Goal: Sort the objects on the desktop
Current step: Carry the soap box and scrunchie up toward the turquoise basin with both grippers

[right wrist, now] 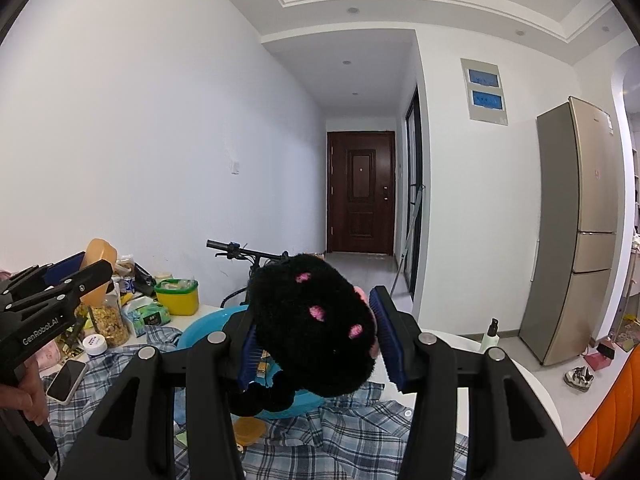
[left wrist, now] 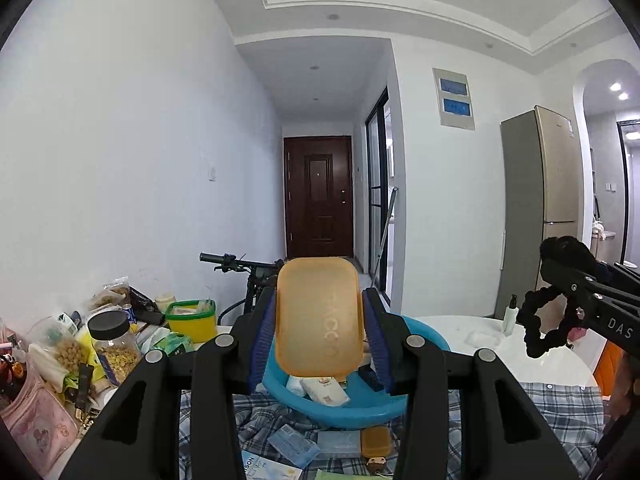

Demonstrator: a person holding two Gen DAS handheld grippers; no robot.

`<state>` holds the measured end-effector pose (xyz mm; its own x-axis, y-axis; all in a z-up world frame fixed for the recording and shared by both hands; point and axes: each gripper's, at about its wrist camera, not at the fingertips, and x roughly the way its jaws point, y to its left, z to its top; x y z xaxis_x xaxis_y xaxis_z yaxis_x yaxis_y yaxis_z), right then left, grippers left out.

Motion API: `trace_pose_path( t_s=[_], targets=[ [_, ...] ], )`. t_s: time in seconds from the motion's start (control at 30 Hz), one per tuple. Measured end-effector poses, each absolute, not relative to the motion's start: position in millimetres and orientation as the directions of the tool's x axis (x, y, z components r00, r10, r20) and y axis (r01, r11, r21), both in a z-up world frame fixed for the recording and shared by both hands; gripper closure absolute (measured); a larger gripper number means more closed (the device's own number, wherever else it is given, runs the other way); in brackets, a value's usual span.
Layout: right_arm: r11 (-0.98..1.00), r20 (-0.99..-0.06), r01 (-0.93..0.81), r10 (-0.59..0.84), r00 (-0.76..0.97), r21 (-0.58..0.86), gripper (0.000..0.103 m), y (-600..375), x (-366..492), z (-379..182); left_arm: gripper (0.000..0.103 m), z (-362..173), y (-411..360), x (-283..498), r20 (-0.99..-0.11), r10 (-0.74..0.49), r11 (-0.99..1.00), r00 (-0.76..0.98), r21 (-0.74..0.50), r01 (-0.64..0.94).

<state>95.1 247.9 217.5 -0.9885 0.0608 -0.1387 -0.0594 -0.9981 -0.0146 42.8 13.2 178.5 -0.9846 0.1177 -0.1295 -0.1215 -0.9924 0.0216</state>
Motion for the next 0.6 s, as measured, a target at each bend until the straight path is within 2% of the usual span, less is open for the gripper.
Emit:
trace_pose_path(
  t_s=[0.6],
  targets=[
    [-0.999, -0.144, -0.043, 0.047, -0.988, -0.029, 0.055, 244.8, 99.9, 218.1, 0.058, 178.1, 6.2, 44.1, -0.166, 0.157, -0.988, -0.974, -0.027, -0.154]
  ],
)
